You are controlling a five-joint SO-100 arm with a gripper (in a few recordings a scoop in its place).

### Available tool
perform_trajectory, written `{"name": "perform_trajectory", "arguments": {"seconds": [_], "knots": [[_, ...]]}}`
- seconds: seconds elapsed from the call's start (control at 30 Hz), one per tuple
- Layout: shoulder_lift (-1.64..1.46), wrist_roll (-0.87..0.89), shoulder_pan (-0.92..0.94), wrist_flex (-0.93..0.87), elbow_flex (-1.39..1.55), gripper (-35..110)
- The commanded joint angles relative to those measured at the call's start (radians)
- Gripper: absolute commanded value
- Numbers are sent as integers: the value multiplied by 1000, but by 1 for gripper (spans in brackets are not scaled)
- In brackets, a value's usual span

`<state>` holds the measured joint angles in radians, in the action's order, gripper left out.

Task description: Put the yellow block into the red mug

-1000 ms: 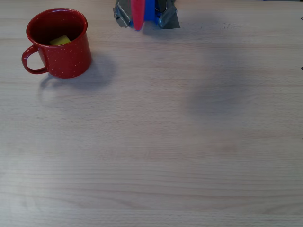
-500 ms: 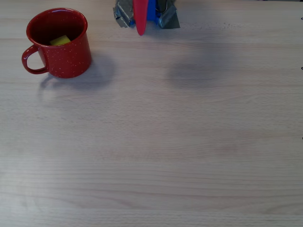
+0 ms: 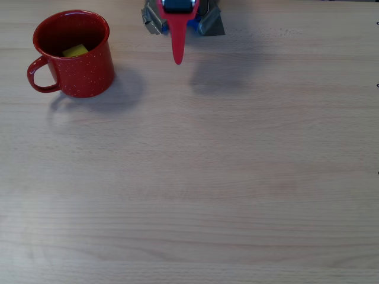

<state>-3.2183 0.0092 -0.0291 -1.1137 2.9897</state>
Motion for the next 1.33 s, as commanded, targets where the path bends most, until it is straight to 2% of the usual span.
{"name": "perform_trajectory", "arguments": {"seconds": [0.0, 1.3], "knots": [[-34, 35, -28, -6, -8, 0], [-87, 41, -60, -34, 5, 0]]}}
